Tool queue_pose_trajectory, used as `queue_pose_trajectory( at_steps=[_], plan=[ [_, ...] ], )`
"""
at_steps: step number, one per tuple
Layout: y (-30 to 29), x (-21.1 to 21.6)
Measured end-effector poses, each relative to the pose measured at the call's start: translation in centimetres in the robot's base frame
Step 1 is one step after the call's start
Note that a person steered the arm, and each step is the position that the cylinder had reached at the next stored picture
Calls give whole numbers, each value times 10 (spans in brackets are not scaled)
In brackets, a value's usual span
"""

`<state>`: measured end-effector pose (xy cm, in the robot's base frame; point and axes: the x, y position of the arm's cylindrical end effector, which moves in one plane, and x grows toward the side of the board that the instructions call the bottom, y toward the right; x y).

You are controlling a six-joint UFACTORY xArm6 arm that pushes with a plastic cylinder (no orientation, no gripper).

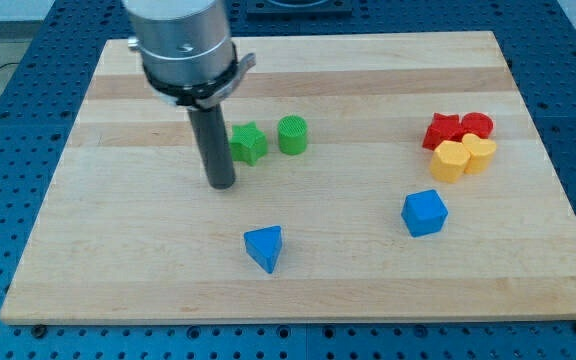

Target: Push blue cube into the green circle

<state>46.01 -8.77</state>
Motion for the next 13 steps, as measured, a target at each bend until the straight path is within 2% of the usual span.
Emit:
queue_pose_trajectory(
  at_steps=[2,3,6,7,8,9,10,11,13],
  plan=[
    [13,-34],
    [28,-30],
    [143,51],
    [151,93],
    [201,126],
    [267,126],
    [275,100],
    [259,83],
    [153,76]
  ],
)
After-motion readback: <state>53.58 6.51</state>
